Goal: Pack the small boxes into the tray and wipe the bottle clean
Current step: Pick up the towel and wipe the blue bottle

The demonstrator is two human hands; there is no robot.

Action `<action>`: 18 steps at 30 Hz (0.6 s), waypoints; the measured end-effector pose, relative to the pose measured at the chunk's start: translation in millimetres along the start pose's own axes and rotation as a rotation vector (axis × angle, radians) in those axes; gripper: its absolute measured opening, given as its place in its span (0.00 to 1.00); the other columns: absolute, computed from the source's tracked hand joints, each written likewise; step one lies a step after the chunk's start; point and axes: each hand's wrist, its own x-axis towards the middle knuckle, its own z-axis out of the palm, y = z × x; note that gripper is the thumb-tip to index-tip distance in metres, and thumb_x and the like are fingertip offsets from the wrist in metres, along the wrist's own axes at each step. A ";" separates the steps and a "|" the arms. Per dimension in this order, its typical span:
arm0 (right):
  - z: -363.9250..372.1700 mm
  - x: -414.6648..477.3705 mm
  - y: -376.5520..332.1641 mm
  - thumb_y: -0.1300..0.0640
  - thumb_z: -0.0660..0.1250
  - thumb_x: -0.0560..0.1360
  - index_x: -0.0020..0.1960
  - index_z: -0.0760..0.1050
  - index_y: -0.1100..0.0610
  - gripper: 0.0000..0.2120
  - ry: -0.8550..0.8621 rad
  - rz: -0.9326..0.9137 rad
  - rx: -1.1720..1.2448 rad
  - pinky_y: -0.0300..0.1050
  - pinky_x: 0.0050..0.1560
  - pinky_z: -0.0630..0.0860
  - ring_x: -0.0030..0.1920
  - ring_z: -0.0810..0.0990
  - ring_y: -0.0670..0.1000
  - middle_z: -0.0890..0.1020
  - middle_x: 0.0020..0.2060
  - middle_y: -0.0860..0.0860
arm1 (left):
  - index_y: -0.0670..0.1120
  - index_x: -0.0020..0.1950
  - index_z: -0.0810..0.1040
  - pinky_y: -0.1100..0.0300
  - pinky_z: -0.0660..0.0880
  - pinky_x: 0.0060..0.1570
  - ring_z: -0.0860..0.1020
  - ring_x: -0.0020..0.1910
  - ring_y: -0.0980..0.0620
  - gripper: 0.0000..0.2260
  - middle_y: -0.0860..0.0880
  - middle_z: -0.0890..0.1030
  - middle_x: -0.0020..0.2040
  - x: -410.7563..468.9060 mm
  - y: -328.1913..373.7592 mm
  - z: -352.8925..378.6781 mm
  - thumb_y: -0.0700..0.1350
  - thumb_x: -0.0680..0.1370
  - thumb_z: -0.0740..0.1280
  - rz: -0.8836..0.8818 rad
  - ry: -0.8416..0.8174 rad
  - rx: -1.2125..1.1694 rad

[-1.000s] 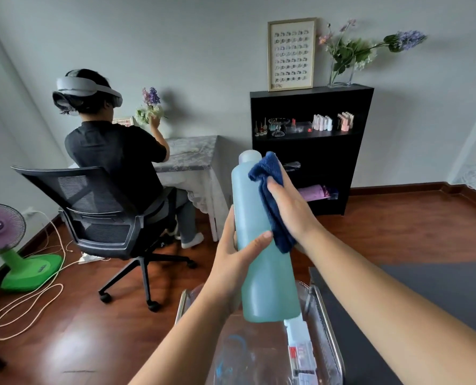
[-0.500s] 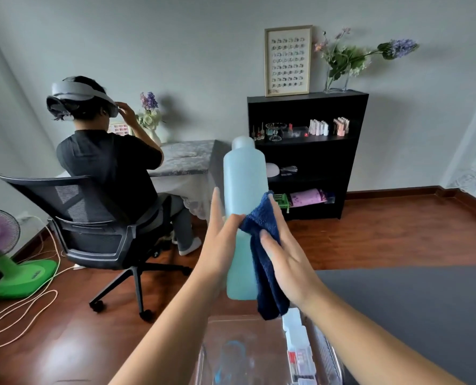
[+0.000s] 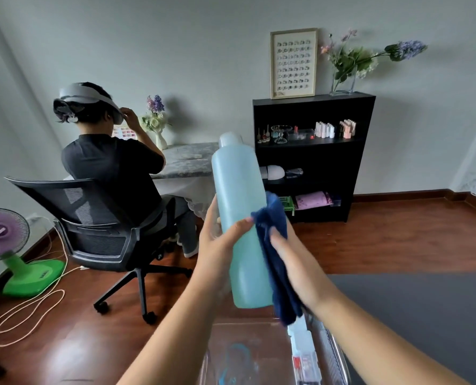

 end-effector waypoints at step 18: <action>-13.2 18.2 0.8 0.48 0.59 0.78 0.71 0.65 0.49 0.22 0.037 0.082 0.103 0.25 0.49 0.73 0.57 0.77 0.33 0.82 0.54 0.35 | 0.50 0.66 0.73 0.52 0.79 0.40 0.83 0.46 0.42 0.30 0.42 0.82 0.53 -3.7 -8.2 3.5 0.47 0.65 0.75 -0.068 -0.076 -0.083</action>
